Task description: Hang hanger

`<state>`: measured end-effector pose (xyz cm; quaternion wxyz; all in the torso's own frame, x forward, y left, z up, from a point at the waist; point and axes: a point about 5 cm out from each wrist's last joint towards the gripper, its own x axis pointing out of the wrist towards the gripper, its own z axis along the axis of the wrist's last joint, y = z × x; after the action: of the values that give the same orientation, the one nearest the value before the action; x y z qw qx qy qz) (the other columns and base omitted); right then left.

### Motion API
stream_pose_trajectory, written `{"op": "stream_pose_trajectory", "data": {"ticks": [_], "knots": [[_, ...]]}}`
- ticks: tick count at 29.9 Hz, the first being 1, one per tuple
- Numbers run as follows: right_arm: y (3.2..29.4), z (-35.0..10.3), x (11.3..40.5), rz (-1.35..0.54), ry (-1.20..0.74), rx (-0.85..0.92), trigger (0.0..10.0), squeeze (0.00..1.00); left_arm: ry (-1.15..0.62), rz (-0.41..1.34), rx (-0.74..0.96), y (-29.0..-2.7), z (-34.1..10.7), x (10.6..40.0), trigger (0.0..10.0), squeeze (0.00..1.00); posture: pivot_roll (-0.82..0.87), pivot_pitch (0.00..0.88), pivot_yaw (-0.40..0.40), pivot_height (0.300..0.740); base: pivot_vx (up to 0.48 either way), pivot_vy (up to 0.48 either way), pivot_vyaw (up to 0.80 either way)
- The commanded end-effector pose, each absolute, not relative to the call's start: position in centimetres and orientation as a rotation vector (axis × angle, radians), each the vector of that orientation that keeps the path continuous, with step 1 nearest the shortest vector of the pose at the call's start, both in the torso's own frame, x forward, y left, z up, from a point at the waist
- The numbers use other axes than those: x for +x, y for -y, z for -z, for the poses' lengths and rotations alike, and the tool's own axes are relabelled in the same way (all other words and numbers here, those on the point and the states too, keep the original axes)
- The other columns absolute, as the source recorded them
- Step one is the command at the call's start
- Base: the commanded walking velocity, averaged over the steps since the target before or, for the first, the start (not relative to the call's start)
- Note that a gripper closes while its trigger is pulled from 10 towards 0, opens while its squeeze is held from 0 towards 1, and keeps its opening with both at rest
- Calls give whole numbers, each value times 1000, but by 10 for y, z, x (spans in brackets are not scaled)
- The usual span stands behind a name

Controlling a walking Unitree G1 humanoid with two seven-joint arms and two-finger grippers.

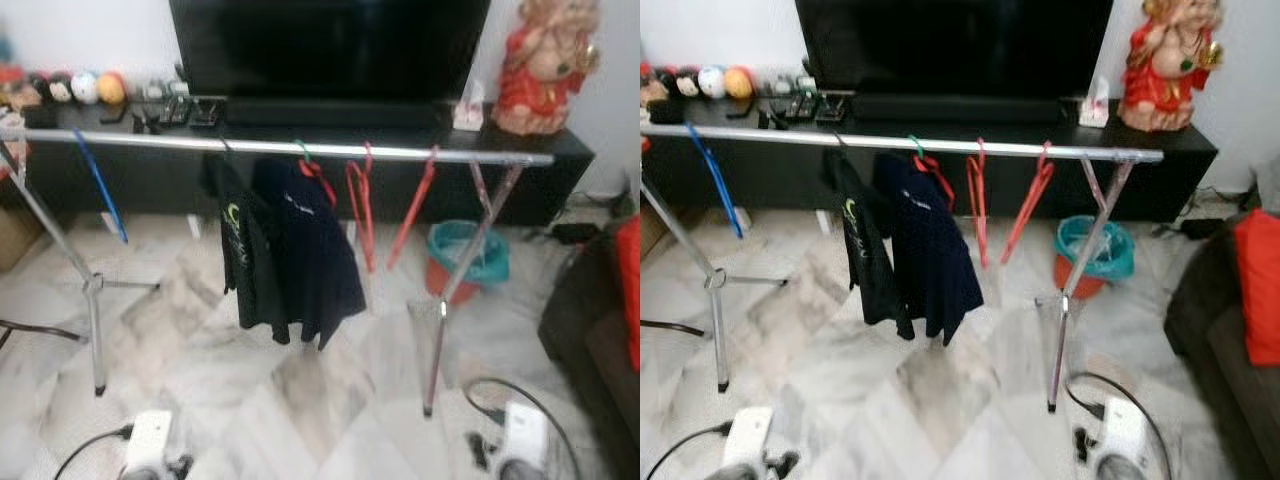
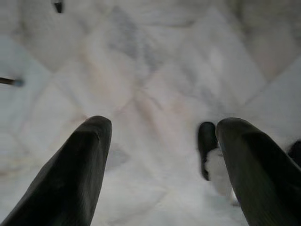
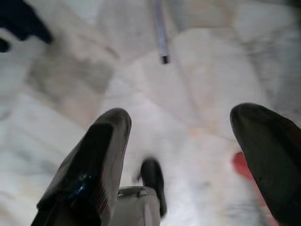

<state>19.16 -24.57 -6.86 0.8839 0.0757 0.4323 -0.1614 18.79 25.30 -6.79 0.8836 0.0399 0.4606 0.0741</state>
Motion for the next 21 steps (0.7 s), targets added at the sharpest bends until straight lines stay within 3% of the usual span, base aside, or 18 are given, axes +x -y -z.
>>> {"op": "stream_pose_trajectory", "data": {"ticks": [1, 17, 21], "knots": [[256, 67, 189, 359, -897, 144, 10000, 0, -964, -133, 85, -247, 69, 190, 10000, 0, -91, 0, -2, 740, 0, 480, 0], [256, 66, 190, 360, -894, 144, 10000, 0, -966, -154, 71, -249, 69, 189, 10000, 0, -93, 0, -2, 740, 0, 480, 0], [256, 66, 191, 362, -893, 146, 10000, 0, -961, -173, 64, -251, 69, 189, 10000, 0, -91, 0, -1, 740, 0, 0, 0]]}}
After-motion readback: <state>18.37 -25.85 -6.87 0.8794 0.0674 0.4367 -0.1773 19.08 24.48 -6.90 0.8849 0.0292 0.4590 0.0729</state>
